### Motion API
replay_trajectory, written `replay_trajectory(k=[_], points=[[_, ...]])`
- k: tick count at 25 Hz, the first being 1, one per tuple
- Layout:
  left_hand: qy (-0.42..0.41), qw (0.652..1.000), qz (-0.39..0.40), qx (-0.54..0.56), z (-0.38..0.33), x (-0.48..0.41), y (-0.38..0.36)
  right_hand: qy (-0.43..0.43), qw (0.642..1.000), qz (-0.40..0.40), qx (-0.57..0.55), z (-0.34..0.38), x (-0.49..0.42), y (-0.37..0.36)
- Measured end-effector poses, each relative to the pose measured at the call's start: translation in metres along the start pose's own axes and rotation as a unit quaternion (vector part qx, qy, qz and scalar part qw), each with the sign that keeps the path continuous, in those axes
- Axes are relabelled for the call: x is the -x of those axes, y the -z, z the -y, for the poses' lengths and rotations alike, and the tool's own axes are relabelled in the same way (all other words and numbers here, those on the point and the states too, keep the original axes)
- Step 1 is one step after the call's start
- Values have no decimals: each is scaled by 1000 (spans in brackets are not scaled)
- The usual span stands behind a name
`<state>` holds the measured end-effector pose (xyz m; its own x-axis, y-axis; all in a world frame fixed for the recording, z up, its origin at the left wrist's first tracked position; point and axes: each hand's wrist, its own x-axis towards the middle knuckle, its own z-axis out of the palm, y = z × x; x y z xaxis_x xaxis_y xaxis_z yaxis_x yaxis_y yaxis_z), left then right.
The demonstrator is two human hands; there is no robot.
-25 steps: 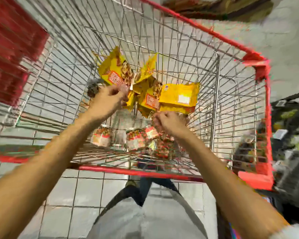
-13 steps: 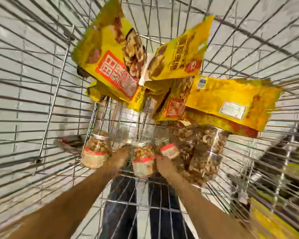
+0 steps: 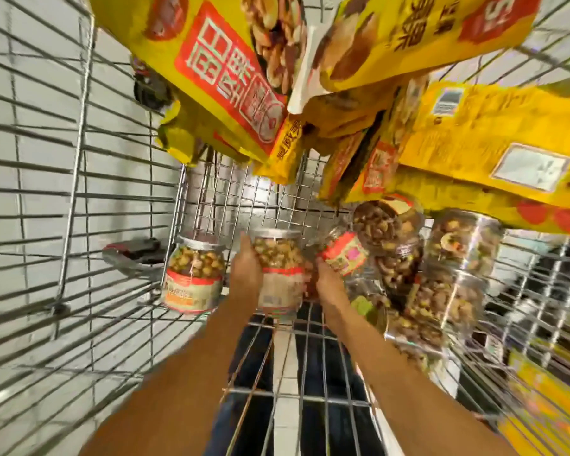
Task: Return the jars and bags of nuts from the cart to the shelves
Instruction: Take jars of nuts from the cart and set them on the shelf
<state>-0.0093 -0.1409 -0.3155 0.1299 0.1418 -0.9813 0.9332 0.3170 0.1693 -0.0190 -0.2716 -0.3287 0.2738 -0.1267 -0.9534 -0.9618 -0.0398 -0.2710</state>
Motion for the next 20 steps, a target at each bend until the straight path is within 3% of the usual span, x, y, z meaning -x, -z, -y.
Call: replay_trajectory(k=[5, 7, 11, 14, 16, 18, 20], points=[[106, 985, 139, 14, -51, 58, 28, -8, 992, 82, -98, 37, 53, 2], [92, 984, 152, 25, -57, 86, 23, -27, 984, 127, -120, 58, 81, 0], [-13, 994, 111, 16, -65, 108, 15, -32, 970, 161, -181, 71, 97, 2], [-39, 991, 97, 78, -58, 97, 25, -60, 965, 174, -189, 67, 89, -6], [-85, 996, -7, -39, -46, 70, 50, -78, 961, 176, -197, 57, 77, -13], [-136, 946, -140, -258, -30, 39, 90, -96, 954, 172, -225, 43, 64, -17], [-178, 909, -149, -347, -15, 10, 120, -107, 954, 163, -226, 32, 53, -16]])
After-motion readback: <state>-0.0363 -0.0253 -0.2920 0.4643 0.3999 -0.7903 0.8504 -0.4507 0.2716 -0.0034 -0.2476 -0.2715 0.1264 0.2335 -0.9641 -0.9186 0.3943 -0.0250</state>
